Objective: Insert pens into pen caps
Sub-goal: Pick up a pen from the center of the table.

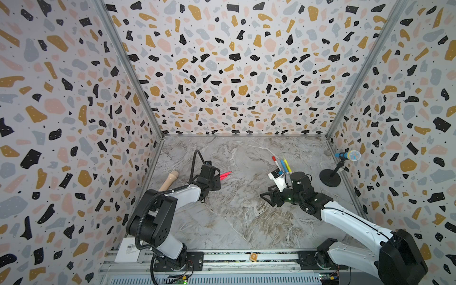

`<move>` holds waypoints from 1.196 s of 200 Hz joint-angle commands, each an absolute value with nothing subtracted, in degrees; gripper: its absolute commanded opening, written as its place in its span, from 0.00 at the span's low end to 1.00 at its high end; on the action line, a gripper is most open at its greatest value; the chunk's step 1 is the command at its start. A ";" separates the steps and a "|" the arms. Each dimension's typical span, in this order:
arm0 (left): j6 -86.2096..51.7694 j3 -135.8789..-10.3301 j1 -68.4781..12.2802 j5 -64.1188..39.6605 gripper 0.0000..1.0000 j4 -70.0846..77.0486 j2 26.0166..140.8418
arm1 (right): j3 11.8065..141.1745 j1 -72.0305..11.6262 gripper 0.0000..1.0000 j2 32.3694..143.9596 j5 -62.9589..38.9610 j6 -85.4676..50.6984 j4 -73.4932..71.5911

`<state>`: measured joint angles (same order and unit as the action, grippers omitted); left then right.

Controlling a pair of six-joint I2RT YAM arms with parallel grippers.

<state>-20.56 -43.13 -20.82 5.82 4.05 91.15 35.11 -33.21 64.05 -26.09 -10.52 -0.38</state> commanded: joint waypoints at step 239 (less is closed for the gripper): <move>-15.19 -44.47 -22.94 -0.43 0.41 0.05 95.47 | 31.05 -34.45 0.68 56.84 -26.72 -14.37 -2.67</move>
